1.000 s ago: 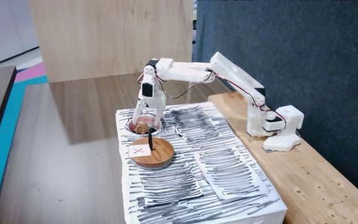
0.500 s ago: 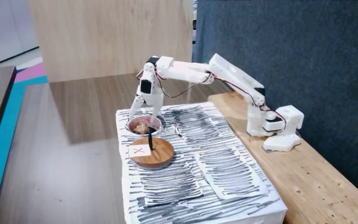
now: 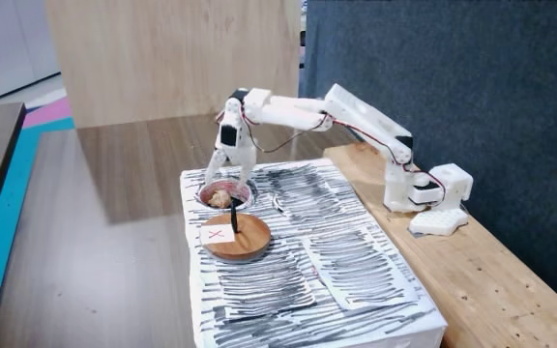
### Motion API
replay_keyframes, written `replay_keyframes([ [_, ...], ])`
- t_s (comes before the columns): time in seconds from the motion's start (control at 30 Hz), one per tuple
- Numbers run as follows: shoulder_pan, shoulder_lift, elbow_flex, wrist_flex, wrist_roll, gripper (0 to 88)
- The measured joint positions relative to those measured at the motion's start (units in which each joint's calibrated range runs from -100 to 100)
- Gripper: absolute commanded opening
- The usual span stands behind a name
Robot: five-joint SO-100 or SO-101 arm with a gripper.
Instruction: Pick the brown debris from the hole.
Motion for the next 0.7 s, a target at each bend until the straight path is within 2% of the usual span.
replay_keyframes([
  [0.7, -0.15, 3.95, -0.99, -0.68, 0.1, 26.8],
])
